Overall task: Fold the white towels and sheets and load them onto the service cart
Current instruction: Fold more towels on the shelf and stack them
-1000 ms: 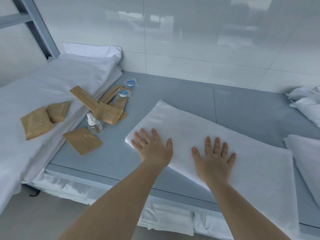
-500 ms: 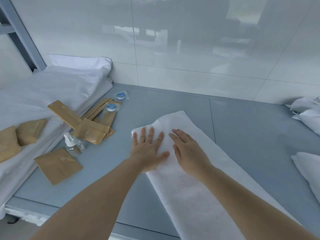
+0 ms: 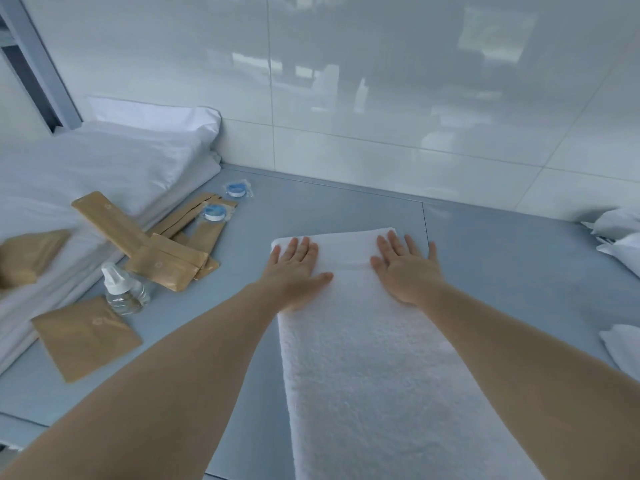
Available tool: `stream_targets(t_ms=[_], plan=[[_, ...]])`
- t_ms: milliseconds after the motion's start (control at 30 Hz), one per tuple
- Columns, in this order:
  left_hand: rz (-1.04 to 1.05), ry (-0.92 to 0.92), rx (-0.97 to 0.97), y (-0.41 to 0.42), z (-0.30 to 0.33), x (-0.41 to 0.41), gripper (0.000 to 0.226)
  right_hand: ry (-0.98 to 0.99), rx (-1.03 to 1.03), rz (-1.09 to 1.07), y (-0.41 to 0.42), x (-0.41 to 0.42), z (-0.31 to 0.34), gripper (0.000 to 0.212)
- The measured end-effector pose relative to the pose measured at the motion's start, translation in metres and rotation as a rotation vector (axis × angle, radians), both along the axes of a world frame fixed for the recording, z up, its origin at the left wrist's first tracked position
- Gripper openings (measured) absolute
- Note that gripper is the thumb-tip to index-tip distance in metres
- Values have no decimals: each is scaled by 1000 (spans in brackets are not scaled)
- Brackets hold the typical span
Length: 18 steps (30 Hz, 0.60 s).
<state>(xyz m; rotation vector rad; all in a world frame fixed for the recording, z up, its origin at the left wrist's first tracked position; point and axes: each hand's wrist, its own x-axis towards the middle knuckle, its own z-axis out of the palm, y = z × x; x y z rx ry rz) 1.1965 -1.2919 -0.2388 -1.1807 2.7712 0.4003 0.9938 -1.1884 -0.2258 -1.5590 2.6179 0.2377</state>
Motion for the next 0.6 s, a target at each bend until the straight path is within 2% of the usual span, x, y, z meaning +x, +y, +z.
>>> stream_targets(t_ms=[67, 133, 200, 367, 433, 533, 600], plan=[[12, -7, -25, 1, -2, -6, 75, 87, -65, 90, -4, 12, 4, 54], [14, -2, -68, 3, -5, -8, 76, -43, -120, 263, -5, 33, 1, 52], [6, 19, -89, 3, -7, -7, 74, -147, -77, 336, 4, 45, -8, 54], [-41, 0, -115, 0, -6, -7, 68, -2, 33, 9, 29, 5, 4, 56], [-54, -7, -137, 0, -7, -8, 66, 39, 2, 51, 34, 12, 13, 56], [-76, 6, -155, -4, -7, -10, 62, -110, -99, 235, 52, 59, 7, 61], [-95, 18, -144, -8, -7, -12, 59, -187, -104, 230, 73, 84, -5, 69]])
